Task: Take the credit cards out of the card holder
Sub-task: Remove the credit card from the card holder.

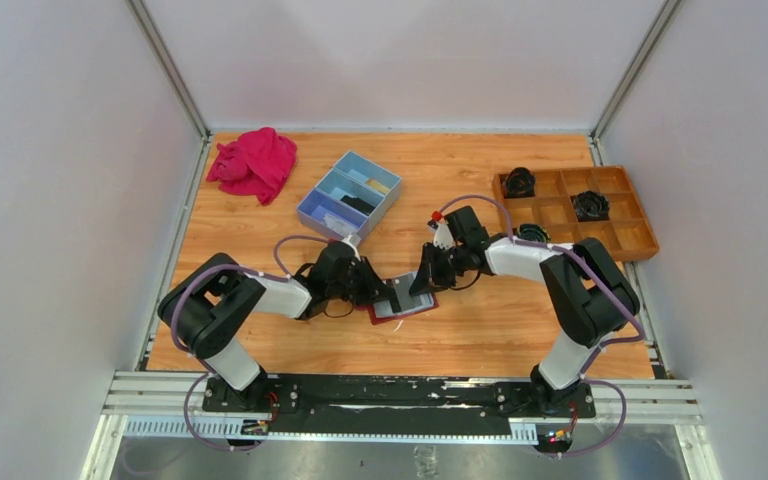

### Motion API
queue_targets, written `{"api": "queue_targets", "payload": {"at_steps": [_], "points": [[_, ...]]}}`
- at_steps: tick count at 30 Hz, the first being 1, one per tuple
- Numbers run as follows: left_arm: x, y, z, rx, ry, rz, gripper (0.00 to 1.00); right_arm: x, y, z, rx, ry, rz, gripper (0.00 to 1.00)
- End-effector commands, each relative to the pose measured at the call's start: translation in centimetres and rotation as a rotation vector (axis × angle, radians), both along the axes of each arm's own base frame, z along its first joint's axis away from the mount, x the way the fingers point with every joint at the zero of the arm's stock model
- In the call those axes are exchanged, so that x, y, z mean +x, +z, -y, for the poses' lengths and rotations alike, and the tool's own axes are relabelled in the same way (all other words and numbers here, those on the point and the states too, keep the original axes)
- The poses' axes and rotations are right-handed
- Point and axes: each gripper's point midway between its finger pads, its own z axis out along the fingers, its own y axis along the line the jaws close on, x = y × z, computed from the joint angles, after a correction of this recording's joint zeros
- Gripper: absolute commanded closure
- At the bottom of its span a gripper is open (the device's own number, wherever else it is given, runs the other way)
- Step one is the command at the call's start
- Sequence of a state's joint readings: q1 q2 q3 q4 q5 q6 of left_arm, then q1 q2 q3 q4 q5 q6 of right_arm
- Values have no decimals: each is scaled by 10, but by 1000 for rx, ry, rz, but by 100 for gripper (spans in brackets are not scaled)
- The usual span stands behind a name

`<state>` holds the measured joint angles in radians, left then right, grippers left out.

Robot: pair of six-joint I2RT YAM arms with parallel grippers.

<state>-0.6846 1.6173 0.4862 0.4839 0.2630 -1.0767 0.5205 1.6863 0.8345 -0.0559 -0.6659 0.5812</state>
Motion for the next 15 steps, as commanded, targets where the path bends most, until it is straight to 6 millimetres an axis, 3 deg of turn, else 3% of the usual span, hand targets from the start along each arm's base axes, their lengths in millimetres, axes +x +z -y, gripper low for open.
{"api": "queue_targets", "payload": {"at_steps": [1,3,15], "points": [[-2,-8,-2,-2,9,-21,93,-11,-20,11,-56,-18,-58,85],[-3,-9,-3,-1,11,-23,100,-11,-22,12,-64,-21,-61,85],[-3,9,-21,-21,6,50,100,-8,-26,25,-86,-55,-67,84]]}}
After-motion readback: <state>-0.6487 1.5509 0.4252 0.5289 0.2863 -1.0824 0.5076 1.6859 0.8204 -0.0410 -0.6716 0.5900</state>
